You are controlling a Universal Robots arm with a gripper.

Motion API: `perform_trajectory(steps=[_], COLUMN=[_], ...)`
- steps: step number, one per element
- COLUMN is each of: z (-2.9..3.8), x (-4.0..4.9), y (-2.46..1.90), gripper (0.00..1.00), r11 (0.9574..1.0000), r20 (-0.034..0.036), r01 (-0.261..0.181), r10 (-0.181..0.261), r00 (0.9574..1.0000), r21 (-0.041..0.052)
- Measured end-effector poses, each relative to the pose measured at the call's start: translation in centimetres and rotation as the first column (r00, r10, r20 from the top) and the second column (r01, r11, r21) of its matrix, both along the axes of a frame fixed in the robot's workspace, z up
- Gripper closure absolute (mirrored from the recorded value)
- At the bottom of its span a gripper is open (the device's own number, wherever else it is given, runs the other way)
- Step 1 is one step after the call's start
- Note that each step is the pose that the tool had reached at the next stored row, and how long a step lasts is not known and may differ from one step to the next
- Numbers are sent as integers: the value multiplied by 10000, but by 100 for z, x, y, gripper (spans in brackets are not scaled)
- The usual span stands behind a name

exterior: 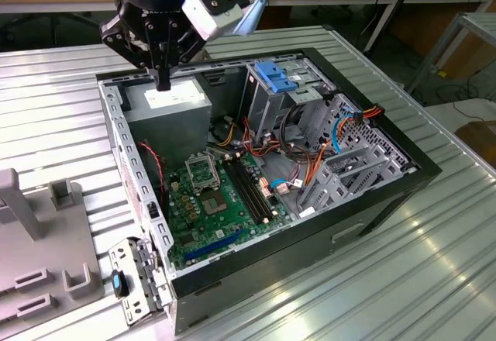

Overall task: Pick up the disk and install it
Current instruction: 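Reach for the disk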

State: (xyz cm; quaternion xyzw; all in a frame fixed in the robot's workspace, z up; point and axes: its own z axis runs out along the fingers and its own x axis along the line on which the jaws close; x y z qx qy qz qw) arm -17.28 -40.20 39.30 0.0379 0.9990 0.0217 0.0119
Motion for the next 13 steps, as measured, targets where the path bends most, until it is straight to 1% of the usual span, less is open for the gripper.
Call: perform_trajectory(steps=[13], z=[-2], x=[-145], y=[-13], gripper=[89], r11=[10000], r20=[-10], r01=[0], r10=[0], r00=[10000], r21=[0])
